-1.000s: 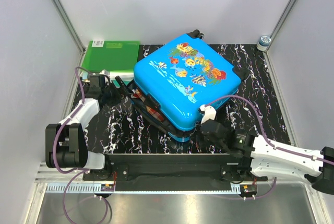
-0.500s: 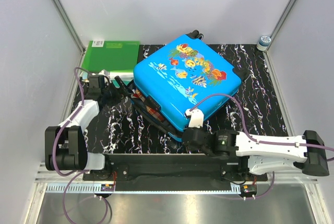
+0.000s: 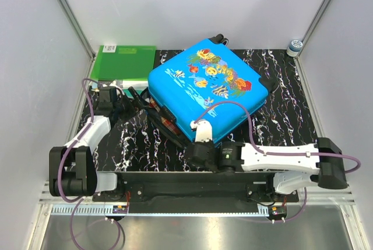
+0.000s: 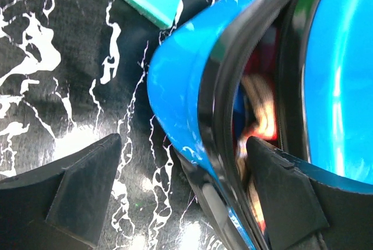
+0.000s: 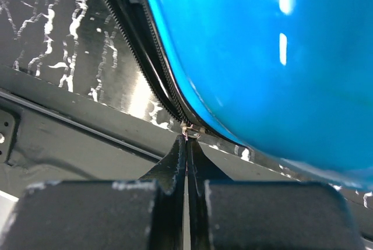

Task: Pack the luggage
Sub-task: Zip the luggage at the center of the board.

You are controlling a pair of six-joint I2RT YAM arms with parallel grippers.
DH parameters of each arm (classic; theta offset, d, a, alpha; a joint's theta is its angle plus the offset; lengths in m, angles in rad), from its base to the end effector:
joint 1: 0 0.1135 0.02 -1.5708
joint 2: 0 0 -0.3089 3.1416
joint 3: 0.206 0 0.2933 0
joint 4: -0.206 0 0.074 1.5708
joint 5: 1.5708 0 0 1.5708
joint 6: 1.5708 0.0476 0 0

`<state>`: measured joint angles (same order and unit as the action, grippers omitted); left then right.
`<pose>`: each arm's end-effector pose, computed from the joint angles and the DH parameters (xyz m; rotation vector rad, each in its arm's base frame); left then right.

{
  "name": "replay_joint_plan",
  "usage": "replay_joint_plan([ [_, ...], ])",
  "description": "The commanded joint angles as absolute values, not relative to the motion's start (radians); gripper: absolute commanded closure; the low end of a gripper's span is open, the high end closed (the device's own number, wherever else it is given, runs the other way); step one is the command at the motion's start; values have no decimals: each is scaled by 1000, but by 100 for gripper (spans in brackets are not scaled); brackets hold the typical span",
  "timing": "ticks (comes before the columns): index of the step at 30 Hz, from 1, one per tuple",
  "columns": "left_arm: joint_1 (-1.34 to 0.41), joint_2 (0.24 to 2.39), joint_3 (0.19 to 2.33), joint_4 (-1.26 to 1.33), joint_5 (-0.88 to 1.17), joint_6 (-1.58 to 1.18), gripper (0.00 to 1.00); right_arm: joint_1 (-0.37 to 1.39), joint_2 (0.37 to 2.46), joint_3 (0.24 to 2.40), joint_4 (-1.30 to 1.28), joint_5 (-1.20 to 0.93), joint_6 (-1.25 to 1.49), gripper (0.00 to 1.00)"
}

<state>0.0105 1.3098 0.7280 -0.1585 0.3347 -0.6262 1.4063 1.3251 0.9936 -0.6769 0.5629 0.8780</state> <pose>0.3011 -0.0125 0.2241 -0.5709 2.2930 -0.6942 0.0737 0.2886 0.2798 -0.4307 2.3559 0.3402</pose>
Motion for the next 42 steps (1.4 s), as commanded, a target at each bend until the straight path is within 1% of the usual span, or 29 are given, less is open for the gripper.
replay_joint_plan([
  [1,8,1267,696,-95,365,-641,7,1445,1391,1132,-522,503,861,100],
  [7,5,1258,687,-80,379,-646,8,1439,1509,1245,-508,499,808,100],
  [8,5,1258,686,-75,383,-644,9,1434,1528,1253,-508,497,813,100],
  [12,5,1258,678,-60,390,-644,23,1425,1543,1267,-485,494,825,100],
  [17,5,1272,683,-52,379,-644,25,1416,1526,1250,-477,489,831,100],
  [18,5,1276,686,-51,376,-646,29,1414,1522,1241,-474,491,834,100],
  [19,5,1285,689,-49,376,-646,36,1413,1514,1236,-476,489,836,100],
  [21,5,1296,699,-51,371,-644,46,1413,1503,1221,-471,492,844,100],
  [22,6,1305,703,-51,371,-644,57,1414,1496,1216,-471,492,847,100],
  [24,6,1315,707,-49,373,-643,68,1413,1486,1204,-469,497,848,100],
  [25,5,1321,709,-49,370,-641,77,1413,1479,1201,-471,499,848,100],
  [27,-29,1330,712,-48,365,-640,85,1414,1470,1190,-468,503,850,100],
  [28,-35,1333,713,-46,365,-638,92,1413,1463,1187,-469,505,850,100],
  [30,-55,1342,718,-49,364,-632,98,1414,1450,1174,-469,506,856,100],
  [31,-63,1342,718,-49,364,-632,100,1414,1444,1169,-471,511,861,100],
  [37,-126,1330,713,-48,344,-649,100,1413,1388,1126,-469,528,879,100],
  [42,-215,1284,710,-48,285,-675,100,1413,1378,1114,-468,529,894,100],
])
